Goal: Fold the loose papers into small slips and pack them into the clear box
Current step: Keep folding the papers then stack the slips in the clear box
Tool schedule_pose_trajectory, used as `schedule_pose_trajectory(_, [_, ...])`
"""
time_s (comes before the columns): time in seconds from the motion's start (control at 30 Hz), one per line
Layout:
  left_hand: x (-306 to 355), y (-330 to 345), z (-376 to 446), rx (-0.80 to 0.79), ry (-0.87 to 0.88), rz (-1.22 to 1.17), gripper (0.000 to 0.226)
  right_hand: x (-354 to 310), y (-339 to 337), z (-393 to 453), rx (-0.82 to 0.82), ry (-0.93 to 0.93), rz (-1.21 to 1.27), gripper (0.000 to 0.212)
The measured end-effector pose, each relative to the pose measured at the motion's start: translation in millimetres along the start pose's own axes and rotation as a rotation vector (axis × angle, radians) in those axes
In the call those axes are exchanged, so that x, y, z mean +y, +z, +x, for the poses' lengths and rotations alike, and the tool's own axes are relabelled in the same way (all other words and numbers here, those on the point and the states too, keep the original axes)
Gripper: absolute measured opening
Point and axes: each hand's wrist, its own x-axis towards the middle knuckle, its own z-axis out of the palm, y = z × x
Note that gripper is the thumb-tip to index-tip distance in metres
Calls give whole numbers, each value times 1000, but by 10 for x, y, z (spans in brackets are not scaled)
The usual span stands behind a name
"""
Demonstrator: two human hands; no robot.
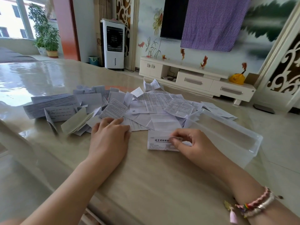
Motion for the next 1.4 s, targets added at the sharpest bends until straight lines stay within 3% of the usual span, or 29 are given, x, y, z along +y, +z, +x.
schedule_pose_trajectory(0.13, [-21, 46, 0, 54, 84, -58, 23, 26, 90, 61, 36, 48, 62, 15])
schedule_pose_trajectory(0.4, [202, 3, -125, 192, 242, -266, 30, 50, 129, 116, 93, 100, -73, 11])
schedule_pose_trajectory(0.57, [273, -67, -194, 274, 244, -219, 22, 81, 75, 89, 88, 113, -18, 13])
schedule_pose_trajectory(0.7, [327, -58, -212, 191, 311, -296, 30, 110, 27, 102, 76, 144, 24, 12])
schedule_pose_trajectory(0.87, [375, -17, -267, 13, 302, -378, 18, 110, 23, 91, 44, 136, 22, 14])
schedule_pose_trajectory(1.17, [370, -30, -344, -6, 233, -335, 20, 127, -52, 52, -91, 119, -4, 10])
schedule_pose_trajectory(1.4, [346, 43, -339, -15, 265, -267, 23, 98, 85, 60, 26, 63, -185, 12])
